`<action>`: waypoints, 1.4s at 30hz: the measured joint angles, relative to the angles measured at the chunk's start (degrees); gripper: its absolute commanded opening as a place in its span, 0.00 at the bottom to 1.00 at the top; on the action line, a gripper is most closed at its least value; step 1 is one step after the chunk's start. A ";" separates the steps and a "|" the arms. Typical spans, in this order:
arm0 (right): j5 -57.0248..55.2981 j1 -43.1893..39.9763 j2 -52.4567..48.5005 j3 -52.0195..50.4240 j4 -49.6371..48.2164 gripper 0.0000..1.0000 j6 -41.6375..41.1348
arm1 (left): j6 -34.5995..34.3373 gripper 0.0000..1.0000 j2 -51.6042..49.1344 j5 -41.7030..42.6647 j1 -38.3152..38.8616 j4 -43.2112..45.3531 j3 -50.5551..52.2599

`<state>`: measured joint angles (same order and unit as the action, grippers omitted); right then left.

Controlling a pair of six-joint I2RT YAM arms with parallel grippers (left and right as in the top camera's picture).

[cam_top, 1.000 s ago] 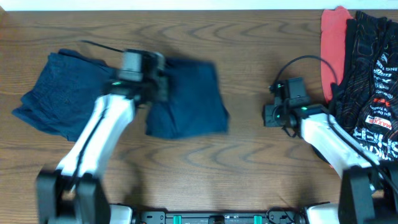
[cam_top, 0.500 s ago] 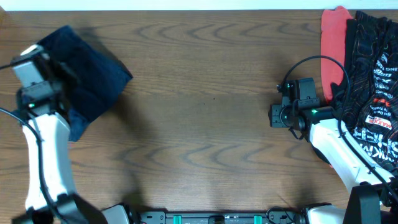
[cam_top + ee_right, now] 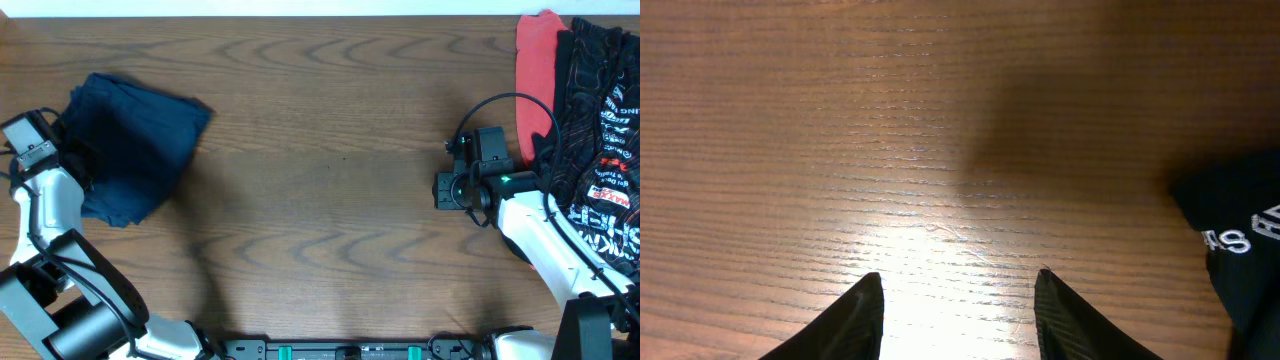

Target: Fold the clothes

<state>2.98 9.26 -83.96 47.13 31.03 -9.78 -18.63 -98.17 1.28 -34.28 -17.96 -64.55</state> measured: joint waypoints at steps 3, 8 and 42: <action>0.00 0.00 0.00 0.00 -0.02 0.73 0.31 | -1.44 0.98 0.11 0.00 -0.39 0.04 0.00; 0.17 0.00 0.00 0.00 -0.07 0.95 0.57 | -2.40 0.98 2.75 -0.04 -0.44 0.00 0.00; -1.38 -2.51 34.82 4.66 6.49 0.99 0.57 | 12.11 0.98 58.38 8.44 34.25 -32.37 3.85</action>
<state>1.61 6.74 -49.15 51.79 37.52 -9.21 -6.52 -39.79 9.72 -0.03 -50.33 -60.71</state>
